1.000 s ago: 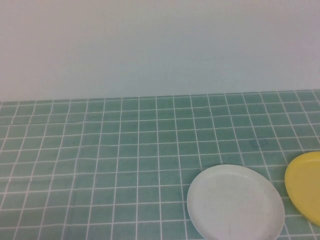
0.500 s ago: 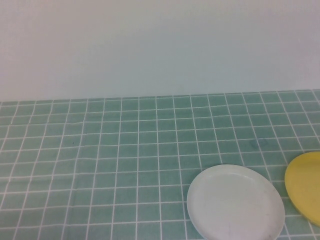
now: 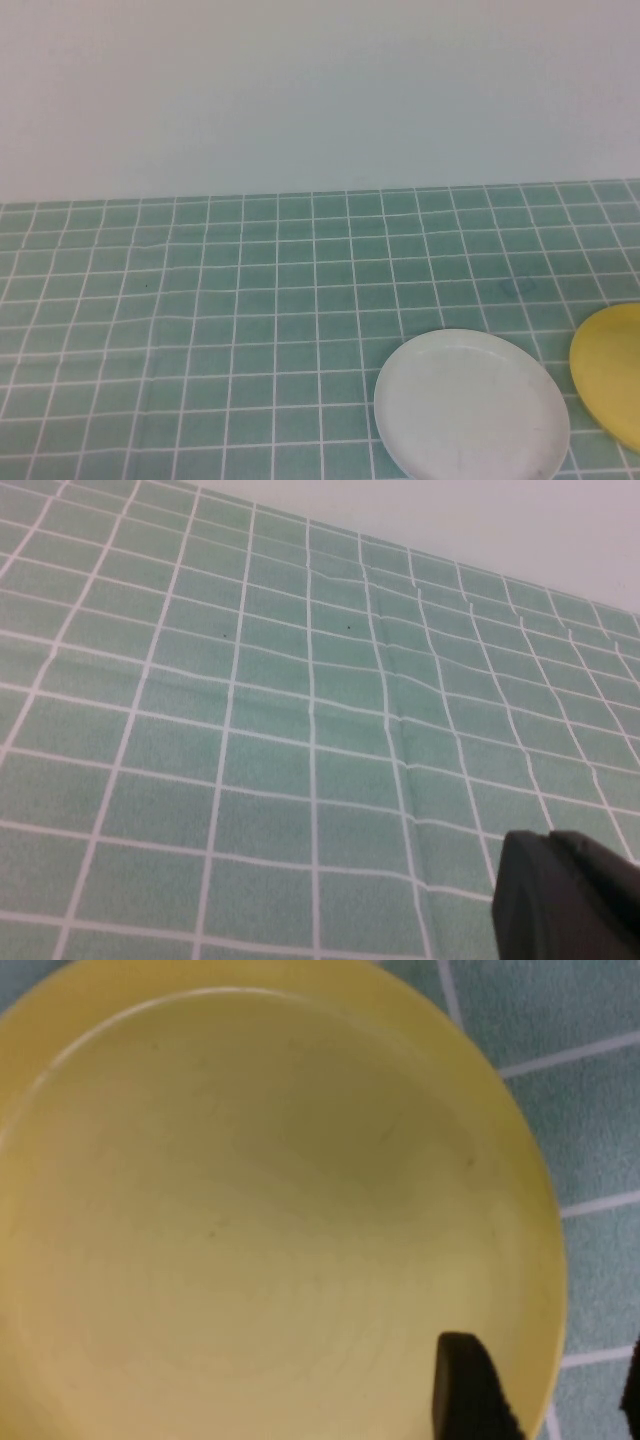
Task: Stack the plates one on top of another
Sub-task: Pick up the yellow plate
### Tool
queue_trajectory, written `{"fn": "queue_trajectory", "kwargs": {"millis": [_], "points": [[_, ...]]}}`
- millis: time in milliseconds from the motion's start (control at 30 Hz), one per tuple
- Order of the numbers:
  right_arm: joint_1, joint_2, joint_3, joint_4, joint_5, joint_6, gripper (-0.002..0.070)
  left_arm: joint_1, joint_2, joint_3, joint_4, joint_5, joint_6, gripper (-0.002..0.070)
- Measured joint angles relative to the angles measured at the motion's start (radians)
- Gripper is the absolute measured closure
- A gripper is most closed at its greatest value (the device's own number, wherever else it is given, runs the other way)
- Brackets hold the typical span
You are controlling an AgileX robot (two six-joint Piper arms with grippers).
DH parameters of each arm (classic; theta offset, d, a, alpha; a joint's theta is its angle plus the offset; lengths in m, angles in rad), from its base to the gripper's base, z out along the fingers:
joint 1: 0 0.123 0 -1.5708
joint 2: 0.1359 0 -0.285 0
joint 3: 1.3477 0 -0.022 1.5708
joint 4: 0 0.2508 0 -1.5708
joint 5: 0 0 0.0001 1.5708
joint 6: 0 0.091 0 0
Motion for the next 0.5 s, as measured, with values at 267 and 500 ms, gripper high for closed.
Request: {"fn": "queue_trajectory", "kwargs": {"millis": [267,500], "points": [[0.000,0.082,-0.008,0.004,-0.061,0.007,0.0344,0.000,0.000,0.000,0.000,0.000,0.000,0.0676],[0.000,0.151,-0.008,0.045,-0.082,0.008,0.0358,0.000,0.000,0.000,0.000,0.000,0.000,0.0676]]}}
